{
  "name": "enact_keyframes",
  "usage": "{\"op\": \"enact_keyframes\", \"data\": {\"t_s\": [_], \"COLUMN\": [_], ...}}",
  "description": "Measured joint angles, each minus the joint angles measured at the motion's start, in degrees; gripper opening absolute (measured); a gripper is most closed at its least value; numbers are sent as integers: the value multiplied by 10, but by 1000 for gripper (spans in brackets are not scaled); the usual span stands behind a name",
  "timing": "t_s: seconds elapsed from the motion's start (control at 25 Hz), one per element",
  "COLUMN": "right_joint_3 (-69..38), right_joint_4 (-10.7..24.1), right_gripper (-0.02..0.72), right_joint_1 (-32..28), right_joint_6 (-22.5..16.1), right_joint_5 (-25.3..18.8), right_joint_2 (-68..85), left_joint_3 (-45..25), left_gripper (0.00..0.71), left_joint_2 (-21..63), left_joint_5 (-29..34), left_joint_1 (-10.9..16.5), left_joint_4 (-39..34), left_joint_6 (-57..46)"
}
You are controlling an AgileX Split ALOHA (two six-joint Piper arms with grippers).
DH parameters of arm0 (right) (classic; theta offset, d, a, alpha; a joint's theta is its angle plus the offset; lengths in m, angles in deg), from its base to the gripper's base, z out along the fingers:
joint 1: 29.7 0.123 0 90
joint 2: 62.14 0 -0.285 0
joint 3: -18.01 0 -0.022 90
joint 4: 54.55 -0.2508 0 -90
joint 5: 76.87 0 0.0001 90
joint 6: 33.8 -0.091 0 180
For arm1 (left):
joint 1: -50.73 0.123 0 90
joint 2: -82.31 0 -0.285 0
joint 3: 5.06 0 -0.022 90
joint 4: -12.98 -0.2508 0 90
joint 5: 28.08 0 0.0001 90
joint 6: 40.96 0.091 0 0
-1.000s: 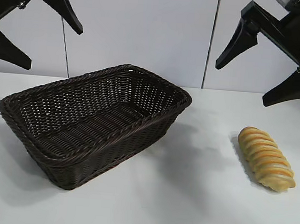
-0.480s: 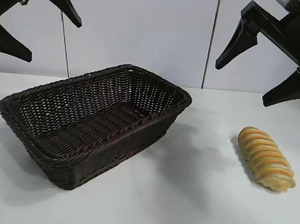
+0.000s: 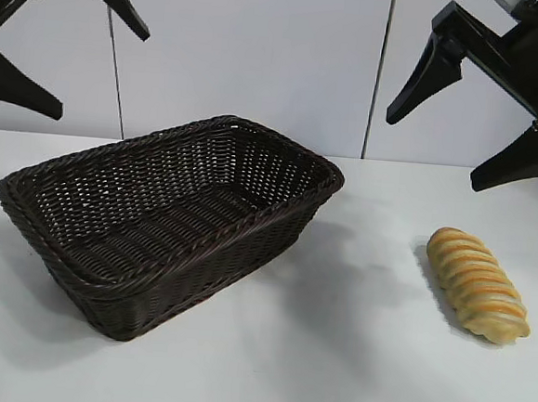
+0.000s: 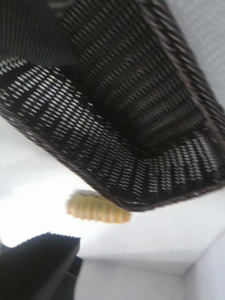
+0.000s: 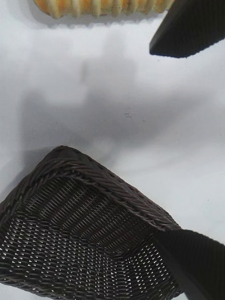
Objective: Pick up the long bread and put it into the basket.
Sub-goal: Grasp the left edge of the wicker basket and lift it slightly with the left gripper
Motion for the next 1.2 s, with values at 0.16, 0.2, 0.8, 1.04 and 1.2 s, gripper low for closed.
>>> {"op": "enact_keyframes", "data": {"t_s": [0.16, 0.2, 0.8, 1.04, 1.2], "right_joint_3": [0, 0, 0, 0, 0], "right_joint_4": [0, 0, 0, 0, 0], "right_gripper": [694, 694, 694, 694, 694], "right_joint_1": [0, 0, 0, 0, 0], "right_joint_6": [0, 0, 0, 0, 0], "right_joint_5": [-1, -1, -14, -14, -14], "right_joint_2": [0, 0, 0, 0, 0], "left_joint_3": [0, 0, -67, -88, -91], "left_gripper": [694, 694, 662, 662, 642], "left_joint_2": [0, 0, -83, -112, -139], "left_joint_5": [23, 24, -118, -189, -193], "left_joint_1": [0, 0, -44, -44, -45], "left_joint_4": [-70, -75, -23, -22, -21], "left_joint_6": [-46, -49, -94, -102, -102]}}
